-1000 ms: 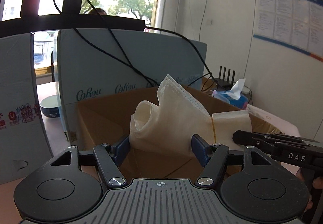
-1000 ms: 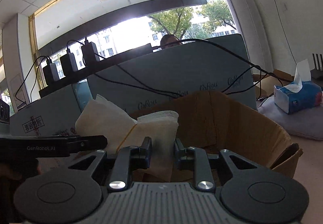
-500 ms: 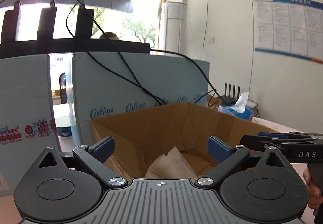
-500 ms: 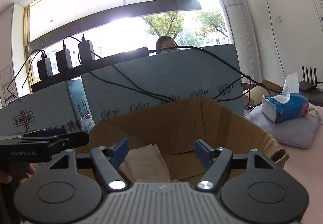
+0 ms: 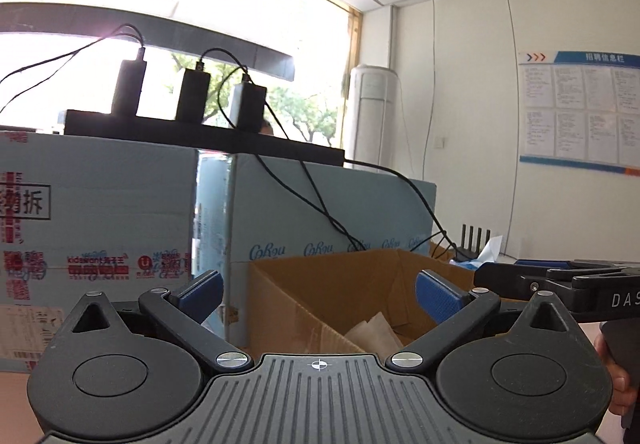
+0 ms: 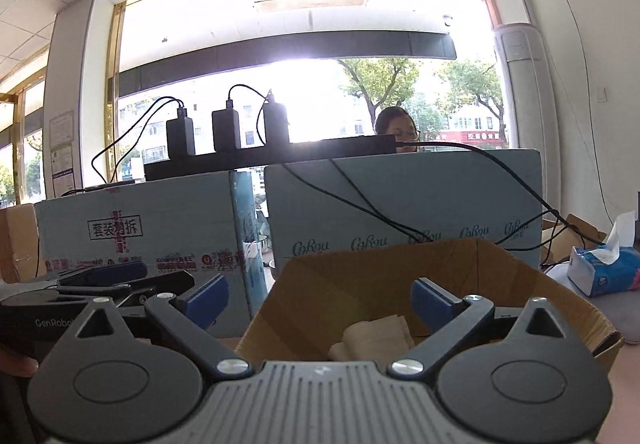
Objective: Fold shopping bag
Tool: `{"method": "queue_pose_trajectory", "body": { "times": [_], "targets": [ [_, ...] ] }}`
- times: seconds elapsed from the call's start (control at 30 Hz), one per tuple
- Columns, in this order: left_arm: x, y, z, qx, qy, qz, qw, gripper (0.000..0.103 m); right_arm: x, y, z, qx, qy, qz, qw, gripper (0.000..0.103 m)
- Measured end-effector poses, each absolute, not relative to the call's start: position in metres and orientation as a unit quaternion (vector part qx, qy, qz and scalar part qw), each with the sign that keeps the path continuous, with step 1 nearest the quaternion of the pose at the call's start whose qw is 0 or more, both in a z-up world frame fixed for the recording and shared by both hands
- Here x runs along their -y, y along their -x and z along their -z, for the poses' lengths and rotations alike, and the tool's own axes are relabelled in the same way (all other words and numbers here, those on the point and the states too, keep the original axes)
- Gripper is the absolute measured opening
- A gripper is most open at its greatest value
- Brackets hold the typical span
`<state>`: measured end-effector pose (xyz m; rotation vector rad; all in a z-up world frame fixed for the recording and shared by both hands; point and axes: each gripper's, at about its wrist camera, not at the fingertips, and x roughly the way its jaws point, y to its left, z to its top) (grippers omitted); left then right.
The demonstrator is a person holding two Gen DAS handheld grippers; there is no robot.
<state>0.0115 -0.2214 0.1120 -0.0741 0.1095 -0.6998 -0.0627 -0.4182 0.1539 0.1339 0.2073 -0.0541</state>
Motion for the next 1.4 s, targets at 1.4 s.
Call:
{"method": "queue_pose_trajectory", "body": {
  "times": [1.4],
  "targets": [
    [0.022,0.019,-0.038,-0.117,0.008,0.060,0.991,0.103,0.270,0.016,-0.059,-0.172,-0.081,-0.098,0.977,0.102]
  ]
}}
